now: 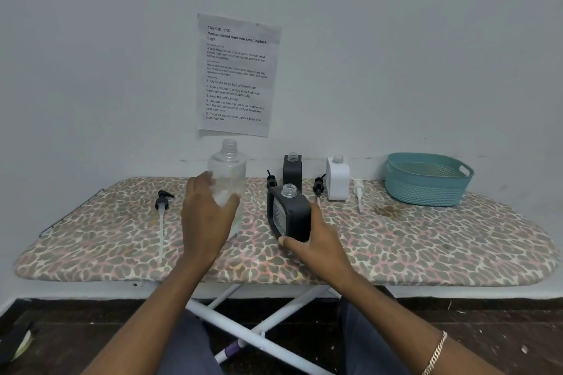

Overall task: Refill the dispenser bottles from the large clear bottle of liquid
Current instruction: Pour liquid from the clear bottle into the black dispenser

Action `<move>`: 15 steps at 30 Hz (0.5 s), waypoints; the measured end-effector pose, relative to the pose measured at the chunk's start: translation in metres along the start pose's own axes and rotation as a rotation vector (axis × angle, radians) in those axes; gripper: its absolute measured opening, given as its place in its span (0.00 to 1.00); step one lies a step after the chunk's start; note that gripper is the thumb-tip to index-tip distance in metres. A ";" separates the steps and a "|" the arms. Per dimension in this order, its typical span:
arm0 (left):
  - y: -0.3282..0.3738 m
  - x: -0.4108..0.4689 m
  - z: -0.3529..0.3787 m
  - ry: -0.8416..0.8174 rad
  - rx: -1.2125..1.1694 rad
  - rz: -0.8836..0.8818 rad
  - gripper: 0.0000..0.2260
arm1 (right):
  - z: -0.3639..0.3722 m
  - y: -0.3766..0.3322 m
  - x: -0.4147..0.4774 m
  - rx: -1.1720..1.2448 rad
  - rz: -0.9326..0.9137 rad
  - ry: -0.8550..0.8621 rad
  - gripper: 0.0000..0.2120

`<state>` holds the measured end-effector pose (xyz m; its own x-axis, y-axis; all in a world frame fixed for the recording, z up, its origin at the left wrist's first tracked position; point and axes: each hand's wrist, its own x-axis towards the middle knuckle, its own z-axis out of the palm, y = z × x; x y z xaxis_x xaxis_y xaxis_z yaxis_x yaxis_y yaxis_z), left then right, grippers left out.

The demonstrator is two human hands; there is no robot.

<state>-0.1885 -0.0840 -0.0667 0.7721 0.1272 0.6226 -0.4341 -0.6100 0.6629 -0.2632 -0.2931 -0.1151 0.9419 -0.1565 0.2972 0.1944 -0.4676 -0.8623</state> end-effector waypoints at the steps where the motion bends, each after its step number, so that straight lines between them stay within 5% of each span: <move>1: -0.002 0.001 -0.001 0.007 -0.006 -0.007 0.28 | 0.001 0.000 -0.001 0.007 0.004 -0.005 0.36; 15: -0.027 0.005 0.005 0.019 -0.018 -0.099 0.26 | 0.034 0.002 0.009 -0.022 -0.036 0.067 0.33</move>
<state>-0.1705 -0.0702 -0.0835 0.8029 0.2009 0.5613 -0.3647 -0.5793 0.7290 -0.2449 -0.2659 -0.1278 0.9140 -0.1967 0.3548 0.2207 -0.4928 -0.8417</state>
